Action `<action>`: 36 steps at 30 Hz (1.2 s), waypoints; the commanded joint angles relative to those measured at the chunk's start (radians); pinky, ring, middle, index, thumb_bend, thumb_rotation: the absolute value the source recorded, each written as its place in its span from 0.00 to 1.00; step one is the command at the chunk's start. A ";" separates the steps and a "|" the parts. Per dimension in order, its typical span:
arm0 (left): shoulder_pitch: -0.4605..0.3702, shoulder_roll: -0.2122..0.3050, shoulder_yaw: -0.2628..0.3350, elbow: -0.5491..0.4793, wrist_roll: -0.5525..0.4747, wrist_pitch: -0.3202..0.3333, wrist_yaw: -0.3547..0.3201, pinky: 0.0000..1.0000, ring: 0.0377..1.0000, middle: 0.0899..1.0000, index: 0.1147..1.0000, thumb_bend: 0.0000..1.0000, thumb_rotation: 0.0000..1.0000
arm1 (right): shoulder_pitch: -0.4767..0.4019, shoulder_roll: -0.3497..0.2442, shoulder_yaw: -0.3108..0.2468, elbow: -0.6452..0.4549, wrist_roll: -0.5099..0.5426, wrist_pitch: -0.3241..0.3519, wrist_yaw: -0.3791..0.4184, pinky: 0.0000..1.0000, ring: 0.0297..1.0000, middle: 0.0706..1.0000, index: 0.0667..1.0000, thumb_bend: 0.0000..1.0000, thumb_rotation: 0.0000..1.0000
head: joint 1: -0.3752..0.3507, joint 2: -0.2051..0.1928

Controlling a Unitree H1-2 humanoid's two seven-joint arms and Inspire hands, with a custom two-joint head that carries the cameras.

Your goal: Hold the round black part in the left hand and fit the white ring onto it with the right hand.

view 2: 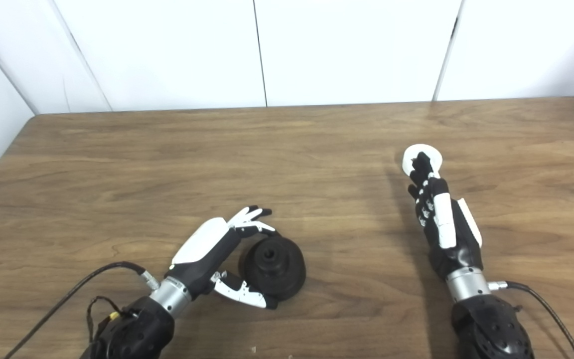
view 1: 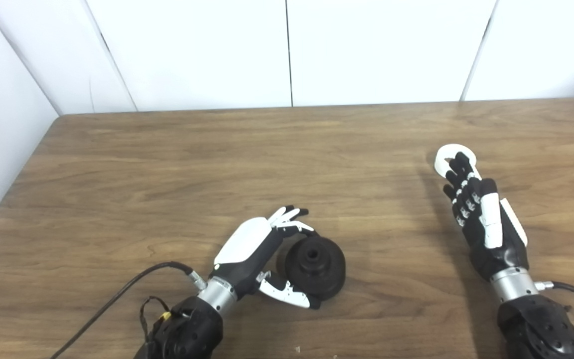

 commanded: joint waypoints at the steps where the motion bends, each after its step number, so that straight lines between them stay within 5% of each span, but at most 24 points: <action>1: -0.016 0.007 0.000 -0.007 0.016 -0.027 0.008 0.91 1.00 0.95 0.63 0.89 0.25 | -0.037 0.000 -0.004 -0.036 0.011 -0.011 -0.001 1.00 1.00 0.99 1.00 0.71 1.00 | 0.001 0.000; 13: -0.032 0.029 -0.012 -0.014 0.071 -0.051 -0.021 0.97 1.00 0.94 0.63 0.89 0.23 | -0.043 -0.005 -0.003 -0.038 -0.029 -0.034 -0.016 1.00 1.00 0.99 1.00 0.70 1.00 | 0.002 0.008; 18: -0.033 0.032 -0.005 -0.012 0.071 -0.058 -0.025 0.93 1.00 0.94 0.63 0.90 0.24 | -0.075 -0.030 -0.003 -0.044 -0.158 -0.064 -0.057 0.92 0.96 0.93 0.92 0.62 0.75 | -0.003 0.008; 19: -0.033 0.035 -0.003 -0.008 0.070 -0.063 -0.023 0.93 1.00 0.94 0.63 0.90 0.24 | -0.109 -0.056 -0.002 -0.045 -0.252 -0.070 -0.091 0.92 0.96 0.93 0.92 0.62 0.73 | -0.008 0.006; 20: -0.033 0.037 -0.001 -0.005 0.068 -0.067 -0.022 0.94 1.00 0.94 0.62 0.90 0.24 | -0.138 -0.078 0.002 -0.049 -0.342 -0.066 -0.119 0.85 0.90 0.88 0.82 0.71 0.48 | -0.009 0.005; 22: -0.033 0.041 -0.001 -0.002 0.072 -0.070 -0.022 0.94 1.00 0.94 0.62 0.90 0.25 | -0.191 -0.127 0.016 -0.053 -0.502 -0.049 -0.157 0.84 0.89 0.86 0.77 0.76 0.43 | -0.009 0.003; 27: -0.031 0.045 0.003 0.007 0.067 -0.085 -0.015 0.96 1.00 0.94 0.62 0.90 0.25 | -0.272 -0.183 0.043 -0.028 -0.655 -0.021 -0.168 0.90 0.92 0.86 0.71 0.83 0.34 | -0.011 0.003; 36: -0.017 0.046 0.020 0.014 0.060 -0.092 -0.018 0.93 1.00 0.94 0.62 0.90 0.26 | -0.401 -0.240 0.071 0.120 -0.725 0.001 -0.153 1.00 0.98 0.90 0.69 0.93 0.28 | -0.023 -0.006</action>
